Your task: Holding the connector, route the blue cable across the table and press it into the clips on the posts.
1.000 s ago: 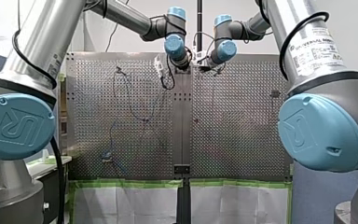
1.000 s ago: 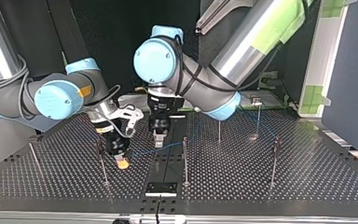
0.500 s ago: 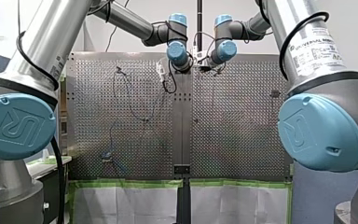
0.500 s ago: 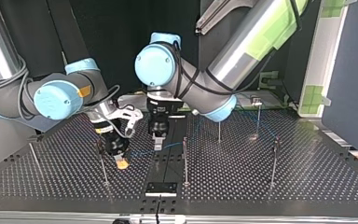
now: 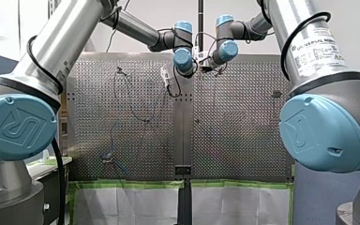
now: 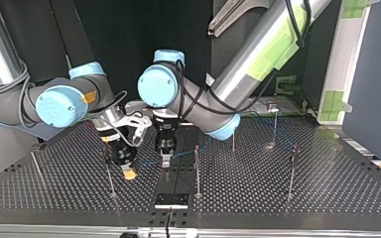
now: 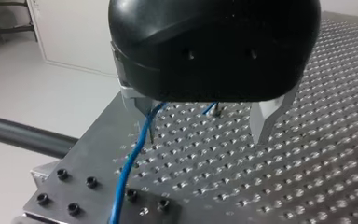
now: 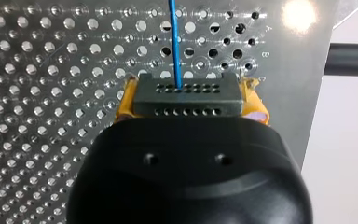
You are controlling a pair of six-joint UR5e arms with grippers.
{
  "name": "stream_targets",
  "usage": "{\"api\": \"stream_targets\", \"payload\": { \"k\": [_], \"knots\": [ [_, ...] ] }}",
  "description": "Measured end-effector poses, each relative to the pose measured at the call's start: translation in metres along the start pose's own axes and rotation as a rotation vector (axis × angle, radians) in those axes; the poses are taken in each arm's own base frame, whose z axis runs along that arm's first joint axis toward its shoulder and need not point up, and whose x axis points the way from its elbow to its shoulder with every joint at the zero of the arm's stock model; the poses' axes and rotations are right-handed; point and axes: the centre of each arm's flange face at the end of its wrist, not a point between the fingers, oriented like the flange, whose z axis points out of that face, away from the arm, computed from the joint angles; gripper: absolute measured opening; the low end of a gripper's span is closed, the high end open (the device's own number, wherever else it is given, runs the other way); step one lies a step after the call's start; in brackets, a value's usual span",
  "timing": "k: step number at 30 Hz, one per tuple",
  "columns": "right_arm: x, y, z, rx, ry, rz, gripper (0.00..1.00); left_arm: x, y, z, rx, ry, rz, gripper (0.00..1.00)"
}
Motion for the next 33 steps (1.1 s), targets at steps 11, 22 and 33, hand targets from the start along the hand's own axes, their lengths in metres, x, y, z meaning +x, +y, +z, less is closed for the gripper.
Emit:
{"api": "stream_targets", "payload": {
  "k": [11,22,33],
  "knots": [
    [0.0,0.0,0.0,0.003,-0.001,0.001,0.0,0.009,0.002,0.025,-0.049,0.014,0.032,1.0],
    [0.0,0.0,0.0,0.001,0.001,0.001,0.0,0.004,0.012,0.033,-0.096,-0.007,0.033,1.0],
    [-0.001,0.001,0.001,0.0,0.0,0.003,0.0,-0.002,0.016,0.041,-0.116,-0.057,0.009,1.0]
  ]
}}
